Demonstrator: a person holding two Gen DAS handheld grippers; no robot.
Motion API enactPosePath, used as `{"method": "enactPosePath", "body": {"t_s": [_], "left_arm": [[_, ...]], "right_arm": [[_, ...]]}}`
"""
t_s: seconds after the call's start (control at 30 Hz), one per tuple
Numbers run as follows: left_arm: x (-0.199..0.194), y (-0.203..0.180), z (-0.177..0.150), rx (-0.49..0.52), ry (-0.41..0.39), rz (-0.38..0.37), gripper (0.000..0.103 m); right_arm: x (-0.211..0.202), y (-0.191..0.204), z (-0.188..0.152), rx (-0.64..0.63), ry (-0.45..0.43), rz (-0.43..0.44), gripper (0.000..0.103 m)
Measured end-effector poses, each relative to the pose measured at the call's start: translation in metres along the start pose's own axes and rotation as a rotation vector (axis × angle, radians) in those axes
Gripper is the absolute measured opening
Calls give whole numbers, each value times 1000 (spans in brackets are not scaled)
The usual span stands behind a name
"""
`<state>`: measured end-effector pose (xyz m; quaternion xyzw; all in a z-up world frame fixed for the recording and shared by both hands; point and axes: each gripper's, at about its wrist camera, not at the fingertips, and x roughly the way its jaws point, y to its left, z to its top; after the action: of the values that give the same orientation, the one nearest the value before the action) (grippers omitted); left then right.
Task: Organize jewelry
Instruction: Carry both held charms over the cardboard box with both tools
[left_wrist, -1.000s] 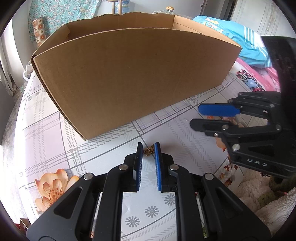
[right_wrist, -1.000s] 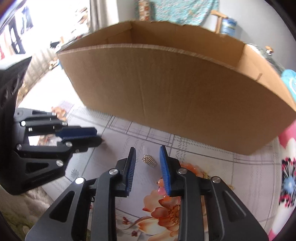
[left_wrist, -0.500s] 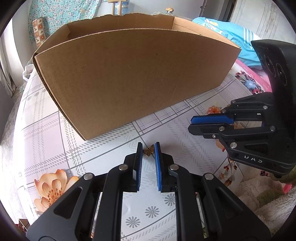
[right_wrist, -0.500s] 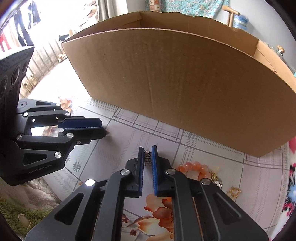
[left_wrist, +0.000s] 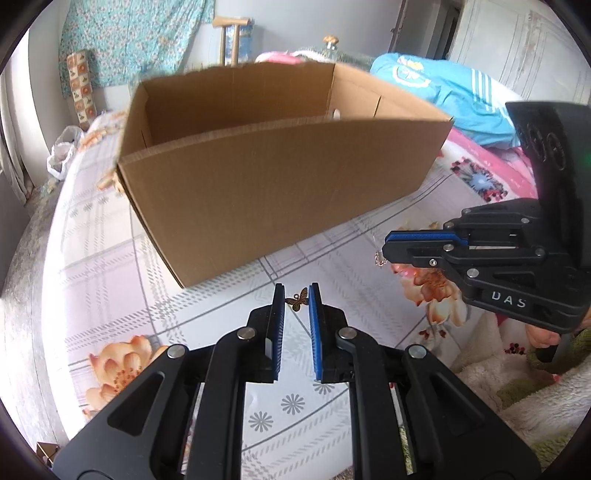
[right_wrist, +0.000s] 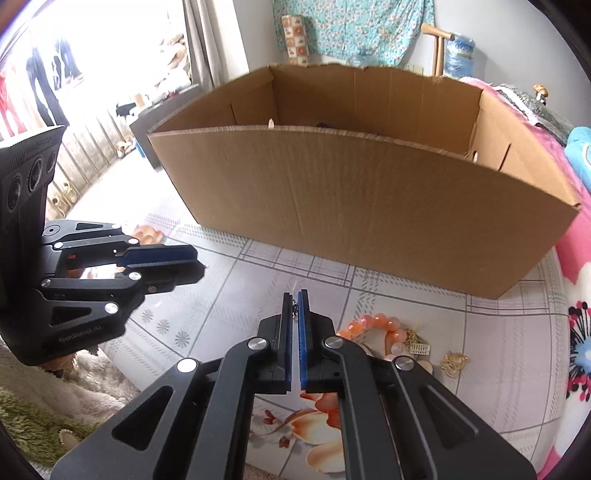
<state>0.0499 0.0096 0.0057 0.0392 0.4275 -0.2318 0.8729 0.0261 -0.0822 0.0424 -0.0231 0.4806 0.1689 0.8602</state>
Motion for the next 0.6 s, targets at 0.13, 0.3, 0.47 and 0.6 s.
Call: {"method": "enactPosePath", "body": {"t_s": [0.13, 0.3, 0.47, 0.6], "left_arm": [[-17, -3, 5, 7, -30, -5, 12], [-56, -6, 25, 31, -121, -54, 12], [-84, -7, 66, 87, -214, -77, 12], [-65, 5, 114, 49, -167, -107, 12]], "right_arm": [[-18, -3, 3, 27, -45, 27, 3], [-52, -5, 24, 46, -148, 82, 3], [-85, -15, 60, 22, -278, 137, 3], [-68, -35, 106, 37, -282, 173, 3]]}}
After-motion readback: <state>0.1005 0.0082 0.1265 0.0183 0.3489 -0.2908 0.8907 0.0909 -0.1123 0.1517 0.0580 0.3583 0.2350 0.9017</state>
